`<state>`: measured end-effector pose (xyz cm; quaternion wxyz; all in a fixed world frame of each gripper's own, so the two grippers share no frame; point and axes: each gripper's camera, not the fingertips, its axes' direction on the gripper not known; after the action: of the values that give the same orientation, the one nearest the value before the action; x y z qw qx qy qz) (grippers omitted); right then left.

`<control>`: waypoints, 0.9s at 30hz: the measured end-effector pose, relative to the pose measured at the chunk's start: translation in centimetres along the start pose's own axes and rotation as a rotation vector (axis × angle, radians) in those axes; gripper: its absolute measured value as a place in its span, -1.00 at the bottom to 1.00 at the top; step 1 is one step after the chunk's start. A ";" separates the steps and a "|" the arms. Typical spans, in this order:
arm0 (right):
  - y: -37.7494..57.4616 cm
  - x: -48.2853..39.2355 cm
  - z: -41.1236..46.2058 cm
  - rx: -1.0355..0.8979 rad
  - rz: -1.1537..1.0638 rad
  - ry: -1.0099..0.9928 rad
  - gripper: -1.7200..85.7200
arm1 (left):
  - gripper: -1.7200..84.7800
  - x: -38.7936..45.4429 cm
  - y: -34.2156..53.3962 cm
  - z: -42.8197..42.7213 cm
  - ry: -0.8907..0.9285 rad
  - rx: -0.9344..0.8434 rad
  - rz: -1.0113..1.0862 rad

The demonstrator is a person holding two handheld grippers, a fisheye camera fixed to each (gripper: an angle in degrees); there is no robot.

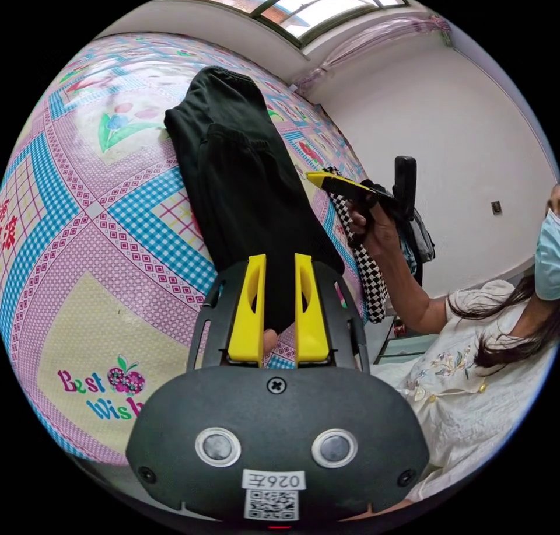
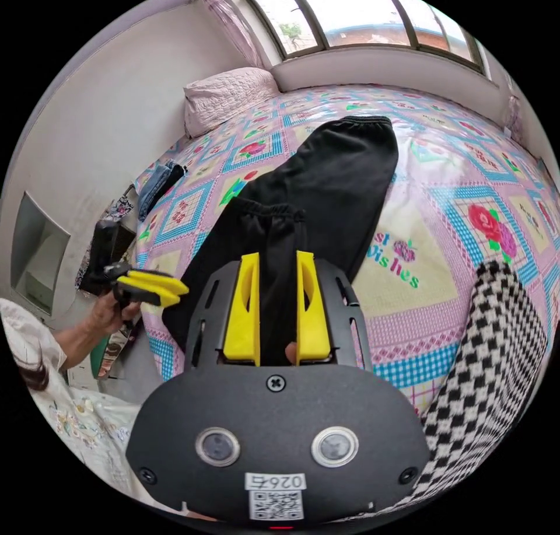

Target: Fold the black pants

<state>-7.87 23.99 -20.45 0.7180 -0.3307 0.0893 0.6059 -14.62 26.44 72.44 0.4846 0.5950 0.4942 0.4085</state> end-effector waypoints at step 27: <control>19.8 -10.0 -26.9 1.100 -0.195 0.196 -0.99 | -0.98 23.5 6.8 -25.2 -0.356 0.668 0.490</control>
<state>-21.47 1.15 -43.03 0.8256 0.0306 0.4270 0.3676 -33.45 53.60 84.23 0.2324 0.8792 0.3527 0.2205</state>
